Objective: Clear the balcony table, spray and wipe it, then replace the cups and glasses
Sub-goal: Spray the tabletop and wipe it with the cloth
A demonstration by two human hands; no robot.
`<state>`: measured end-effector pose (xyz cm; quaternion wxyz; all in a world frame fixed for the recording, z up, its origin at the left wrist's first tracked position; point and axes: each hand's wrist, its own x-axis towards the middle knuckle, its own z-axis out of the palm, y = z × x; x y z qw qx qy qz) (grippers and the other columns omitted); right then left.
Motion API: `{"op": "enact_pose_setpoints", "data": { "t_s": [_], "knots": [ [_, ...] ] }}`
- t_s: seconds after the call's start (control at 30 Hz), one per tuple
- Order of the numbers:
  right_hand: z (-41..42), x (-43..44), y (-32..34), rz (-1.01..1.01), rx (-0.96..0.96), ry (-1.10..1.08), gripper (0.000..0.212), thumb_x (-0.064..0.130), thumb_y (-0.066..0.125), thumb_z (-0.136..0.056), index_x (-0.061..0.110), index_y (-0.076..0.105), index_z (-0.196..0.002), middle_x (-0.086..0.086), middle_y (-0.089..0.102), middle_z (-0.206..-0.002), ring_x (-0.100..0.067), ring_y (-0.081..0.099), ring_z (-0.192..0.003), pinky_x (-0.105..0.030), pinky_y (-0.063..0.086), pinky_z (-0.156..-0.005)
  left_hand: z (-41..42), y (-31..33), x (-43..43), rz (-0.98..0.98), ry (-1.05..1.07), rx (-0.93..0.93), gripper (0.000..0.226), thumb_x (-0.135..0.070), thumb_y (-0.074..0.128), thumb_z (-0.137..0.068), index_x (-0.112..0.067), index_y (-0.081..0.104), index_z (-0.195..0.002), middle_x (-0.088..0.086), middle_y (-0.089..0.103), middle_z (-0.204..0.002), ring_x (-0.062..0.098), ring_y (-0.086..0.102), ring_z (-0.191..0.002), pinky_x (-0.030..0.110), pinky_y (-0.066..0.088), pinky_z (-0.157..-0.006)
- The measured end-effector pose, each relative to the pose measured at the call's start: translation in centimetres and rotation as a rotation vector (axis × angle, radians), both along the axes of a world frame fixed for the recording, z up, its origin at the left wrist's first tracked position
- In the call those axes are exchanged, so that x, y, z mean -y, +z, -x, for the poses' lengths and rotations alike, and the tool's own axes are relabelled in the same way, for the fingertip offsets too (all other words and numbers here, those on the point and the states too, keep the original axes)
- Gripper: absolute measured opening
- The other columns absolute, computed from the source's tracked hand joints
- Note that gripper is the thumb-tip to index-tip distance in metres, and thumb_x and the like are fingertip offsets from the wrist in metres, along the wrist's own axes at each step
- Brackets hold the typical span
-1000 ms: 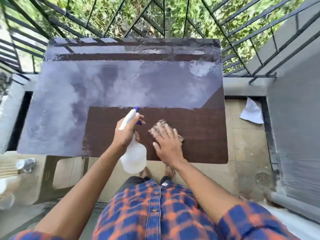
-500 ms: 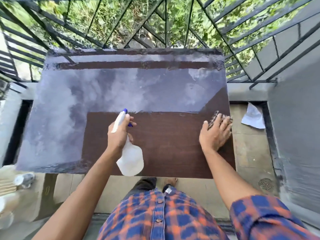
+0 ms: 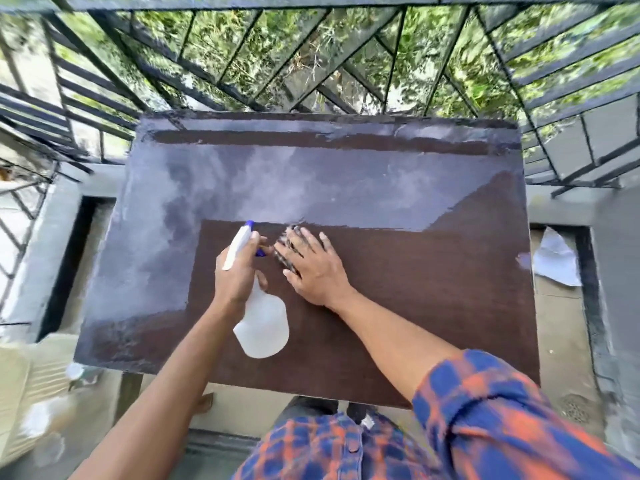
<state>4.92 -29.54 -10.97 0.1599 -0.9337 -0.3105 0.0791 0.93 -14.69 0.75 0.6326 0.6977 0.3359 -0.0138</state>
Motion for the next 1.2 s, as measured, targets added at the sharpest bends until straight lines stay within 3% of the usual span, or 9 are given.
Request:
{"op": "enact_pose_setpoints", "data": {
  "t_s": [0.13, 0.37, 0.57, 0.67, 0.77, 0.9, 0.97, 1.07, 1.2],
  "knots": [
    [-5.4, 2.6, 0.0, 0.018, -0.031, -0.131, 0.060, 0.049, 0.048, -0.094, 0.038, 0.038, -0.152, 0.002, 0.031, -0.164, -0.024, 0.029, -0.150, -0.054, 0.022, -0.120, -2.1, -0.3, -0.3, 0.024, -0.051, -0.014, 0.029, -0.044, 0.058, -0.100, -0.021, 0.074, -0.092, 0.012, 0.073, -0.096, 0.025, 0.046, -0.038, 0.034, 0.044, -0.049],
    [-11.1, 18.2, 0.1, 0.116, -0.055, -0.861, 0.062, 0.048, 0.047, -0.097, 0.030, 0.033, -0.155, -0.007, 0.023, -0.166, -0.032, 0.023, -0.151, -0.058, 0.019, -0.121, -6.9, 0.3, 0.1, 0.064, -0.157, -0.001, 0.026, -0.047, 0.058, -0.097, -0.050, 0.075, -0.077, 0.000, 0.073, -0.089, 0.019, 0.048, -0.043, 0.032, 0.044, -0.049],
    [-4.4, 21.8, -0.4, 0.054, -0.056, -1.363, 0.067, 0.045, 0.055, -0.096, 0.026, 0.032, -0.156, -0.011, 0.022, -0.166, -0.035, 0.024, -0.150, -0.057, 0.023, -0.120, -10.6, -0.3, 0.2, 0.077, -0.178, 0.002, 0.034, -0.050, 0.059, -0.095, -0.020, 0.074, -0.094, 0.016, 0.073, -0.096, 0.032, 0.054, -0.059, 0.036, 0.045, -0.056],
    [-2.4, 16.4, -0.5, 0.045, -0.064, -1.261, 0.068, 0.045, 0.054, -0.096, 0.026, 0.030, -0.157, -0.009, 0.020, -0.167, -0.035, 0.022, -0.152, -0.054, 0.020, -0.121, -11.8, -0.6, 0.6, 0.091, -0.198, -0.002, 0.034, -0.052, 0.059, -0.092, -0.021, 0.073, -0.091, 0.005, 0.074, -0.086, 0.027, 0.056, -0.052, 0.029, 0.045, -0.049],
    [-2.6, 9.0, -0.6, 0.071, -0.058, -0.848, 0.068, 0.050, 0.046, -0.097, 0.029, 0.026, -0.158, -0.005, 0.018, -0.168, -0.032, 0.018, -0.153, -0.053, 0.017, -0.123, -12.7, -0.9, 1.0, 0.065, -0.240, 0.008, 0.037, -0.050, 0.057, -0.093, -0.017, 0.071, -0.093, -0.001, 0.073, -0.082, 0.021, 0.049, -0.037, 0.025, 0.044, -0.046],
    [-7.1, 2.2, -0.1, 0.064, -0.043, -0.196, 0.064, 0.046, 0.045, -0.095, 0.034, 0.029, -0.156, 0.000, 0.021, -0.167, -0.029, 0.020, -0.153, -0.057, 0.021, -0.120, -13.7, -0.9, 2.2, 0.026, -0.210, 0.026, 0.034, -0.043, 0.055, -0.099, -0.012, 0.071, -0.097, -0.002, 0.072, -0.080, 0.010, 0.060, -0.053, 0.019, 0.048, -0.051],
    [-9.7, 1.6, -0.1, 0.091, -0.032, -0.066, 0.061, 0.044, 0.048, -0.094, 0.035, 0.034, -0.153, 0.000, 0.025, -0.165, -0.026, 0.025, -0.151, -0.058, 0.023, -0.118, -14.0, -0.7, 3.1, 0.023, -0.186, 0.030, 0.038, -0.044, 0.055, -0.095, -0.009, 0.070, -0.097, 0.002, 0.072, -0.081, 0.011, 0.063, -0.059, 0.020, 0.051, -0.055],
    [-14.8, 4.8, -0.2, 0.043, -0.050, -0.168, 0.058, 0.046, 0.048, -0.096, 0.036, 0.037, -0.152, 0.003, 0.023, -0.166, -0.023, 0.022, -0.152, -0.058, 0.019, -0.120, -14.5, -0.5, 4.4, 0.006, -0.159, 0.026, 0.039, -0.038, 0.054, -0.101, 0.000, 0.065, -0.102, 0.009, 0.069, -0.082, 0.014, 0.056, -0.044, 0.022, 0.046, -0.045],
    [-20.3, 17.1, -0.1, 0.039, -0.080, -0.624, 0.058, 0.048, 0.047, -0.099, 0.037, 0.033, -0.154, 0.002, 0.018, -0.168, -0.025, 0.016, -0.154, -0.056, 0.013, -0.122, -15.9, -0.7, 6.5, 0.000, -0.153, 0.027, 0.033, -0.032, 0.052, -0.105, -0.002, 0.066, -0.102, 0.010, 0.067, -0.084, 0.015, 0.052, -0.039, 0.022, 0.042, -0.041]
  ]
}}
